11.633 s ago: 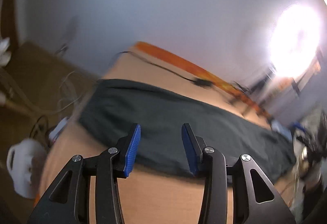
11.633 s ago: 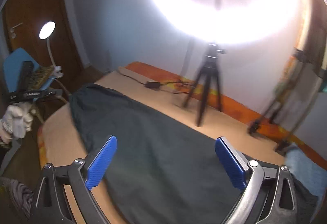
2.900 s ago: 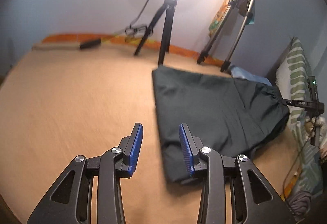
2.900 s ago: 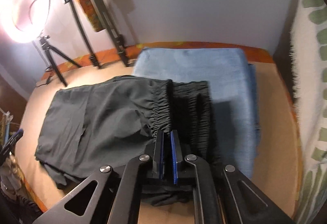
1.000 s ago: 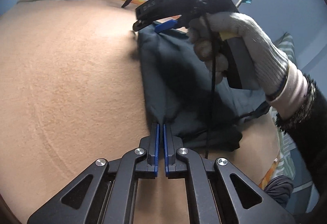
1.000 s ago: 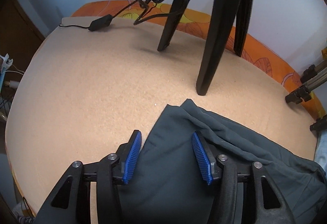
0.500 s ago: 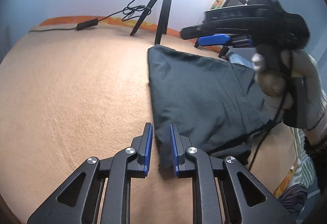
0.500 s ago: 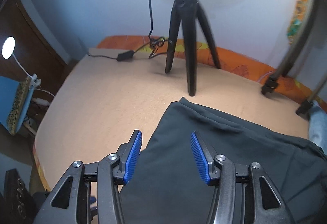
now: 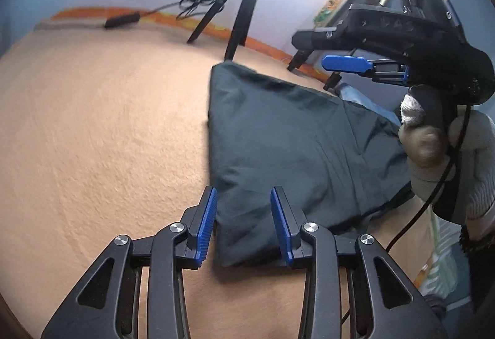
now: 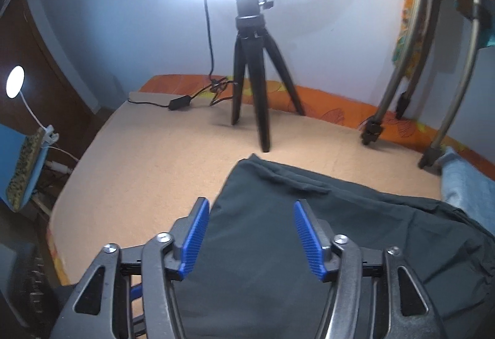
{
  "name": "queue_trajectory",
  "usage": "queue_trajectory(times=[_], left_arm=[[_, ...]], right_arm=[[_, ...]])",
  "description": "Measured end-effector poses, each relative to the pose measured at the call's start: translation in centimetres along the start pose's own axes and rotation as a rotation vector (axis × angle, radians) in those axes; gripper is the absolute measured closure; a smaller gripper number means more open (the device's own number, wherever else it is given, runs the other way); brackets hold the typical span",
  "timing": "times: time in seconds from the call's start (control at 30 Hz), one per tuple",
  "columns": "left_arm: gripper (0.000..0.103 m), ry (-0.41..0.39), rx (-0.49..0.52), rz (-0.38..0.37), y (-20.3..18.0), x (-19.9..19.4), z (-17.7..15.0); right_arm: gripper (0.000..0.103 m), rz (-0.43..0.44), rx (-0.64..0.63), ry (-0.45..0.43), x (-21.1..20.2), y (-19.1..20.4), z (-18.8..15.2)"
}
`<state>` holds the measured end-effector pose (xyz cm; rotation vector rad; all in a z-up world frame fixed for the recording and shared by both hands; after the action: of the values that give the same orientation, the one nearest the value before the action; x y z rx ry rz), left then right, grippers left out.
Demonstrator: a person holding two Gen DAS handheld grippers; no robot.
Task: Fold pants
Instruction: 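Grasp the folded pants edge with the right gripper while the left gripper holds its corner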
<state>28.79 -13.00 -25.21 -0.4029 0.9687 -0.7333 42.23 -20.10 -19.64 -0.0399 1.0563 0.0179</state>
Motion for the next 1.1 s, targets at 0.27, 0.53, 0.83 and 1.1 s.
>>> queue_trajectory(times=[0.27, 0.53, 0.83, 1.1], left_arm=[[0.069, 0.014, -0.092, -0.034, 0.9, 1.8, -0.4], [0.085, 0.022, -0.114, -0.061, 1.2, 2.6, -0.4], [0.082, 0.008, -0.041, -0.014, -0.4, 2.3, -0.2], [0.064, 0.021, -0.105, 0.011, 1.1, 3.0, -0.6]], right_arm=[[0.031, -0.029, -0.099, 0.177, 5.6, 4.8, 0.0], [0.037, -0.127, -0.15, 0.276, 10.7, 7.0, -0.4], [0.039, -0.208, -0.168, 0.34, 13.6, 6.8, -0.9], [0.083, -0.214, -0.177, 0.352, 13.2, 6.7, -0.7]])
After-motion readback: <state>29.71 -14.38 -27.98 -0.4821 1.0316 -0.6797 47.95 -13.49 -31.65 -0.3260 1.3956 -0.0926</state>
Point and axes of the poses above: each gripper's, at about its wrist camera, not at the fingertips, and x roughly the way its jaws point, y to its left, z to its top, the point moved 7 cm from there along x, roughly the way its jaws point, and after that the axes turned 14 degrees about -z, right-handed, at the moved point
